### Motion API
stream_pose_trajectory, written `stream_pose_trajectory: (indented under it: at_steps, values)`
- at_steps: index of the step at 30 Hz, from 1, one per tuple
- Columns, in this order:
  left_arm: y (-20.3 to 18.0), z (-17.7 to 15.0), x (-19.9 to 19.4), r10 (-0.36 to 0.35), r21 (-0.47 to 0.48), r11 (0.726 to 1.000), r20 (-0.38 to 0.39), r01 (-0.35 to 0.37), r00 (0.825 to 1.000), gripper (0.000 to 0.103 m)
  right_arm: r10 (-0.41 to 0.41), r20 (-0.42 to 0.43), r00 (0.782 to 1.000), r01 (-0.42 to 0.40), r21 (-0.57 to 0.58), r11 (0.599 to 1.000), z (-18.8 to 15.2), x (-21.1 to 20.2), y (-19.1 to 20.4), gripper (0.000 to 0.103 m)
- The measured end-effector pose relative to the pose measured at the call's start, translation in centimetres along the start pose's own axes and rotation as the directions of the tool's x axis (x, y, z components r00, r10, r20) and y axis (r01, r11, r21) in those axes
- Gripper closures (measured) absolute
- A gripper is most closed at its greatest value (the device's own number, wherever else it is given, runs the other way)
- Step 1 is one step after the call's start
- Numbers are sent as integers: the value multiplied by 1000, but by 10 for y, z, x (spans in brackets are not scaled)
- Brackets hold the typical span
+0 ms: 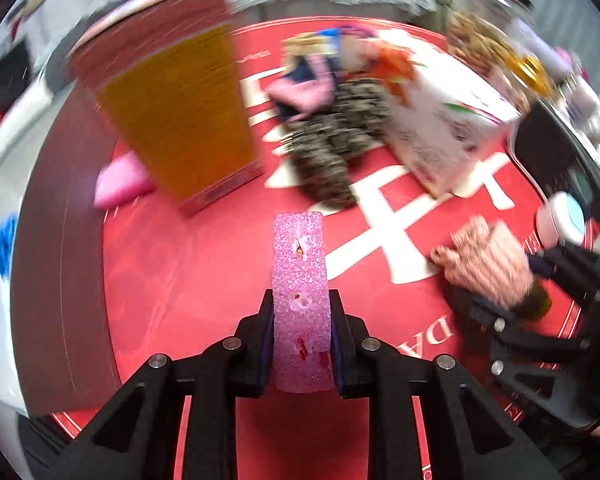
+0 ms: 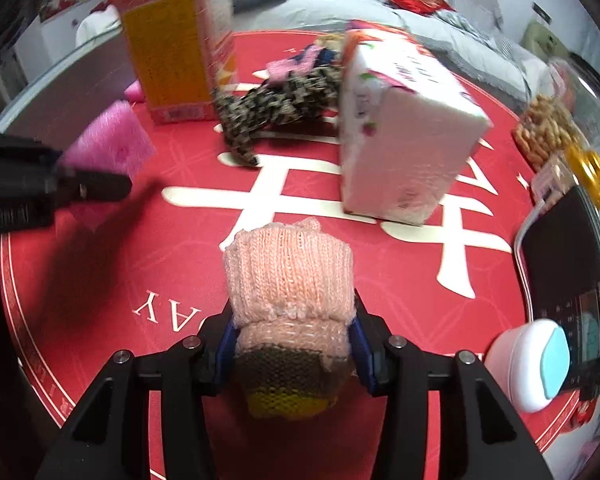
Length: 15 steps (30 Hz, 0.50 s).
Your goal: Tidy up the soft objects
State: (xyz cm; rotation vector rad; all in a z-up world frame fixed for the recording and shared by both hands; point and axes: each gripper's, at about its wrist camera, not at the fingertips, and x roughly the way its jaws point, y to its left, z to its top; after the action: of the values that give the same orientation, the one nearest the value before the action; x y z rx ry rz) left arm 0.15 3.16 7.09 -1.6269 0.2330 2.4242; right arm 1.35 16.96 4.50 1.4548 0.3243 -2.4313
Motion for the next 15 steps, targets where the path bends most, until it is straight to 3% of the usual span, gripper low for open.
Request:
stream_pose_trajectory:
  at_steps: [4,7,15]
  values:
    - [-24,16,-5,-5,70,998,14,4,1000,79,5,9,1000,-7,133,991,-1,-11,-28,53]
    - [-36,34,-6,-27,71,997,19,26,999,79,-23,27,999,16,223,975,-2,-24,-51,53]
    - [-52,76,-12,-23,74,997,59,19,998,79,-135,71,988,109,292,950,21,-45,-85,53]
